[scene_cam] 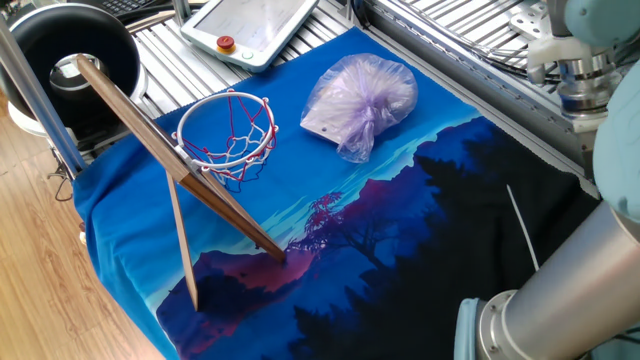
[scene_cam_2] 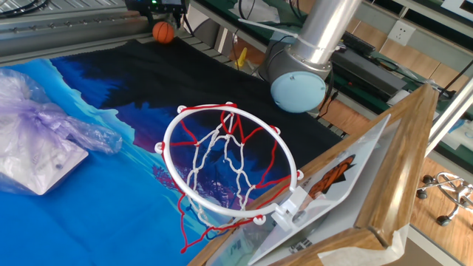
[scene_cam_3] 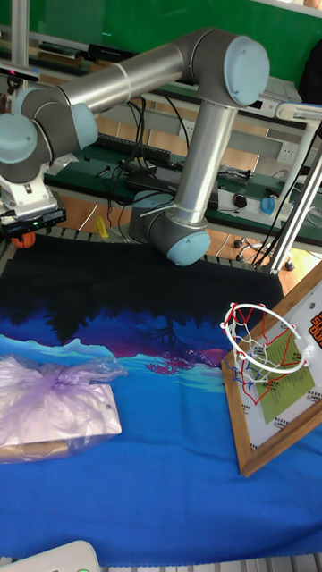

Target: Grab a basketball, release it and shoot it into the basket

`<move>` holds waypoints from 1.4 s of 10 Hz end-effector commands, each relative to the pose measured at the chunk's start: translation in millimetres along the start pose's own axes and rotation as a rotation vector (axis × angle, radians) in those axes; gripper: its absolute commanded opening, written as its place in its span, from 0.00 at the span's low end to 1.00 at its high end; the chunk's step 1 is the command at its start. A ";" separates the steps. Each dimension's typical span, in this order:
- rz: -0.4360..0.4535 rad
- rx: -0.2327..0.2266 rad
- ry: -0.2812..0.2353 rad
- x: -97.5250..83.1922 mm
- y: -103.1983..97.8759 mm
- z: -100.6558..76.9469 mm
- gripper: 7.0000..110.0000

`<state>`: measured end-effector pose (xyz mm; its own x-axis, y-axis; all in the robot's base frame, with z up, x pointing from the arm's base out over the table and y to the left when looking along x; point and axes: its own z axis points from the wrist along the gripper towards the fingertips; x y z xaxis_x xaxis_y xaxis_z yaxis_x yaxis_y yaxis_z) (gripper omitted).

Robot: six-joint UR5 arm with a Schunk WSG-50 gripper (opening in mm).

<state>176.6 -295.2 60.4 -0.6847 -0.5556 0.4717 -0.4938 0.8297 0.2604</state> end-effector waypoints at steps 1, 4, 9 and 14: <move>-0.039 0.001 0.063 16.5 -0.8 -1.6 0.57; -0.058 0.009 0.072 18.7 -3.1 -1.7 0.57; 0.010 0.061 0.187 47.3 -15.1 -5.9 0.57; -0.011 0.073 0.144 36.7 -18.8 -4.3 0.57</move>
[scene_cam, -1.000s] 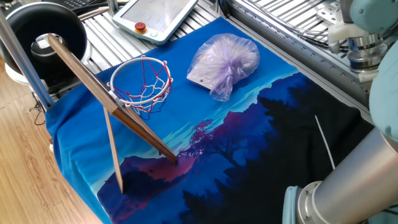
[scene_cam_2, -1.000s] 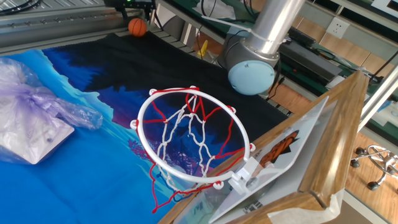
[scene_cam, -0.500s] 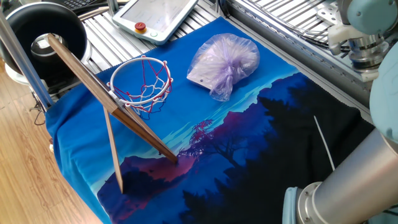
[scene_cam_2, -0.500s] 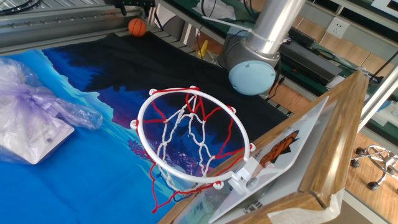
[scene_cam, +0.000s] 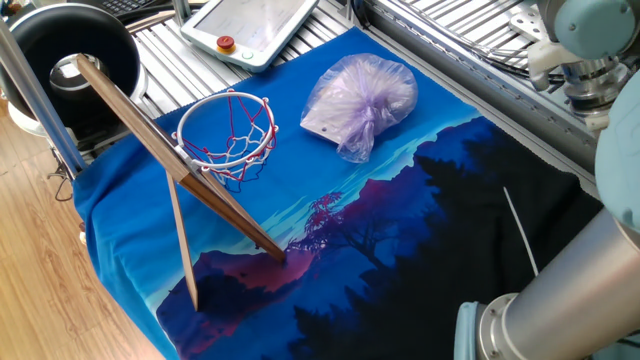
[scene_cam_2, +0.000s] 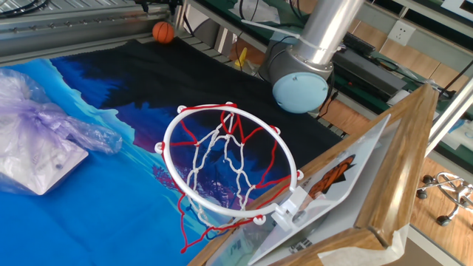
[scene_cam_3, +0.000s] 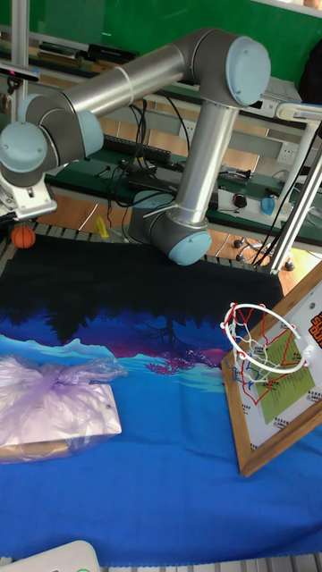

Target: Grab a basketball, release it and shoot it into the basket

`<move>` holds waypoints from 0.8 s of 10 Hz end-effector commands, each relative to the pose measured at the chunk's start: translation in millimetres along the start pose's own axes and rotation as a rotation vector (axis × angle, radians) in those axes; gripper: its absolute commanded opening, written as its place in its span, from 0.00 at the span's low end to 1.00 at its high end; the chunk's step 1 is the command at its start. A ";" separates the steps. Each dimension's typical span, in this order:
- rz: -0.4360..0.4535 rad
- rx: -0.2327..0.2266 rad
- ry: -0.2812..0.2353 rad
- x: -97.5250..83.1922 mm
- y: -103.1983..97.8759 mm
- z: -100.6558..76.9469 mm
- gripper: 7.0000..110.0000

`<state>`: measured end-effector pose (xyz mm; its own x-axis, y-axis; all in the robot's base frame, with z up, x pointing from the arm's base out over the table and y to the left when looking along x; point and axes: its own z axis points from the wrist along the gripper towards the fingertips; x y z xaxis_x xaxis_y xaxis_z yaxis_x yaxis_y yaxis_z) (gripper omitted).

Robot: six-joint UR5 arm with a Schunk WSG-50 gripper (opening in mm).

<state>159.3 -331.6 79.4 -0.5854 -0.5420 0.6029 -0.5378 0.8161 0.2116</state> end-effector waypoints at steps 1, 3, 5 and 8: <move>0.010 0.016 -0.016 -3.3 -4.4 -0.3 0.57; 0.037 0.010 -0.036 -8.3 -3.0 -0.4 0.57; 0.043 0.016 -0.057 -13.5 -4.7 -0.6 0.57; -0.004 -0.099 -0.214 -52.3 24.3 -7.1 0.57</move>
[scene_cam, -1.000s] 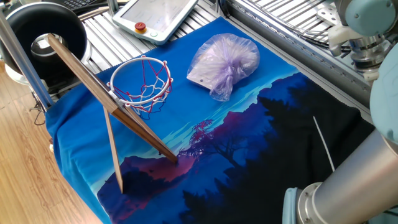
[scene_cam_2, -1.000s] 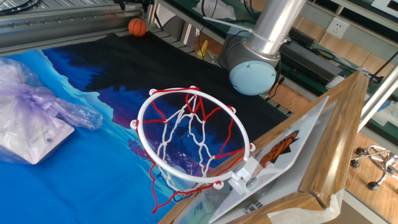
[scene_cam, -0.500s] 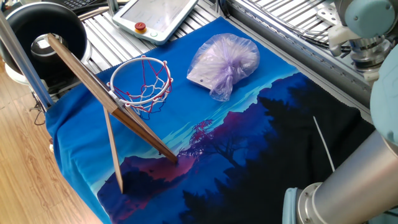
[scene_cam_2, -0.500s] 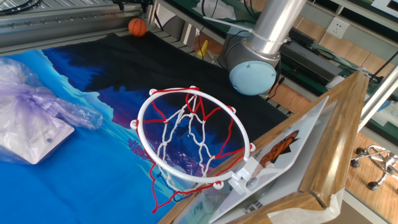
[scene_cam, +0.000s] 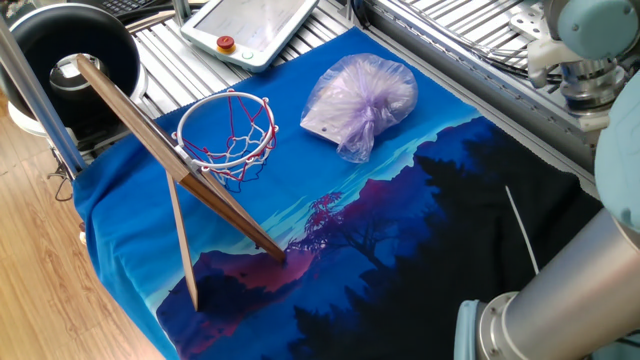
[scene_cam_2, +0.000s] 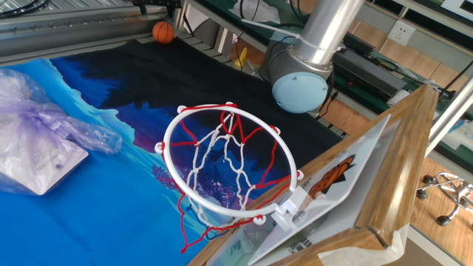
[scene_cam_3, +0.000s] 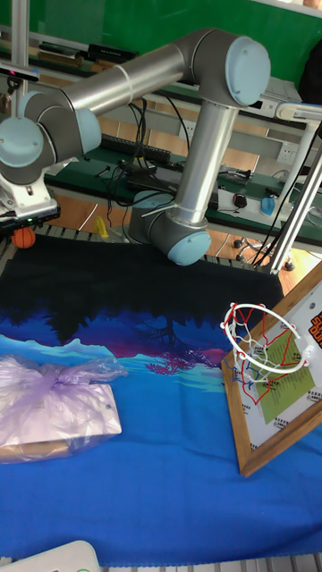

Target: Grab a basketball, release it and shoot it into the basket

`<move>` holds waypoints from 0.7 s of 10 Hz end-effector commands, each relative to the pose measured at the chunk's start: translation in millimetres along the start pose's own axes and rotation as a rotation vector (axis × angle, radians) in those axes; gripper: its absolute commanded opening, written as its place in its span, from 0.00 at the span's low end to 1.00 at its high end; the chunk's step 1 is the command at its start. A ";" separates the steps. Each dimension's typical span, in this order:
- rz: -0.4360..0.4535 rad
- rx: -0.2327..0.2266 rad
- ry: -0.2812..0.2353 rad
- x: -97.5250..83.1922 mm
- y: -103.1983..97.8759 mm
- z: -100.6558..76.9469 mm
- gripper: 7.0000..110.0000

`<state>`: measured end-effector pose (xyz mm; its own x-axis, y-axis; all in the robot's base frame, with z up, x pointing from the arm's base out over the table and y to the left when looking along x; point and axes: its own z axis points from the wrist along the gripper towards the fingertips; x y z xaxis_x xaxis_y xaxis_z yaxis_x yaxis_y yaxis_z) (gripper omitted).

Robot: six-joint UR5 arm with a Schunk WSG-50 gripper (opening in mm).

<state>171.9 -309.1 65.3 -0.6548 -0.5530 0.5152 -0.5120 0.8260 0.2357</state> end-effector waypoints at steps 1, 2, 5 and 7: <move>0.000 -0.080 -0.126 -30.7 19.7 -3.5 0.57; 0.006 -0.096 -0.133 -32.4 23.7 -4.0 0.57; 0.051 -0.016 -0.062 -15.0 3.5 -1.2 0.57; 0.048 -0.018 -0.092 -22.3 3.9 -1.8 0.57</move>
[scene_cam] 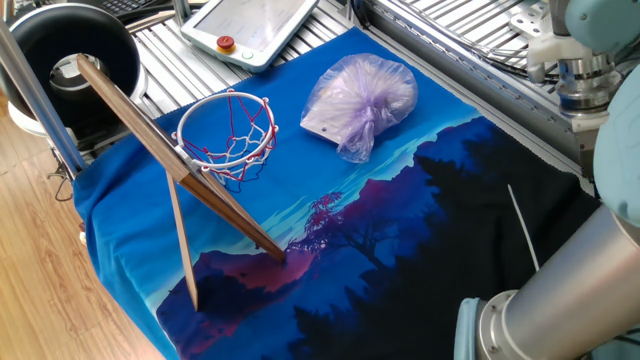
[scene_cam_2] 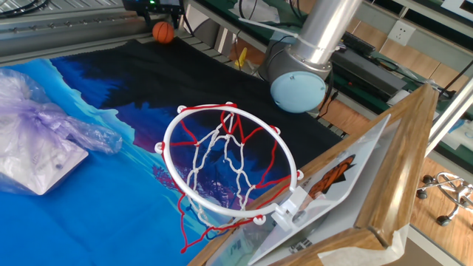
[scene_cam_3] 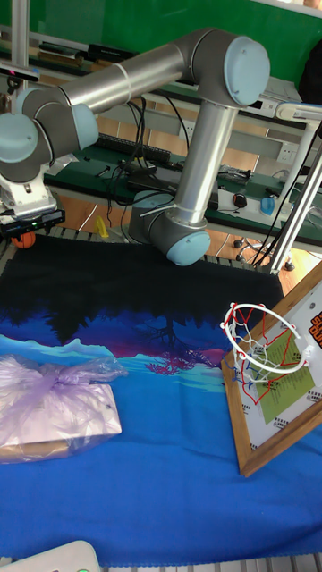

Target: Grab a basketball, release it and shoot it into the basket

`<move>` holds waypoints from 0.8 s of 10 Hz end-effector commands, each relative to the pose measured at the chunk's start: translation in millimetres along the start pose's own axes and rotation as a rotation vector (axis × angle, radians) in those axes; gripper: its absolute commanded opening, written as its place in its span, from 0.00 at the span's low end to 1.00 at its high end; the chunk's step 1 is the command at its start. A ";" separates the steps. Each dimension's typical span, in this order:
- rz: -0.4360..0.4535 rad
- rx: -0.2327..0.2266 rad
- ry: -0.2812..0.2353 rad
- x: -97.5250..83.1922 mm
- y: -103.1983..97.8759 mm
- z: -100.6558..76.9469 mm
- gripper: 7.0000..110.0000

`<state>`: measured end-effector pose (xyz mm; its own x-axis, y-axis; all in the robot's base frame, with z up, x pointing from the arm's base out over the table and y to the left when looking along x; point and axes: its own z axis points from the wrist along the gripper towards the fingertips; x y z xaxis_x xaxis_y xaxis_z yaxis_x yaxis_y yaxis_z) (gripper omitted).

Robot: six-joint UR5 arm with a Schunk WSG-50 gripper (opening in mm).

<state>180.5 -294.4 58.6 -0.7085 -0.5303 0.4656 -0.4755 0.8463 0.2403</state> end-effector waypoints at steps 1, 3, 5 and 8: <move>-0.002 -0.009 -0.032 -7.4 2.1 -0.7 0.57; -0.021 -0.020 -0.040 -9.2 4.8 -0.8 0.57; -0.022 0.003 0.034 -24.9 27.0 1.5 0.57; 0.015 0.053 0.135 -46.9 56.6 42.1 0.57</move>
<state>176.7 -249.1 38.4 -0.6687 -0.5338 0.5176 -0.4855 0.8407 0.2398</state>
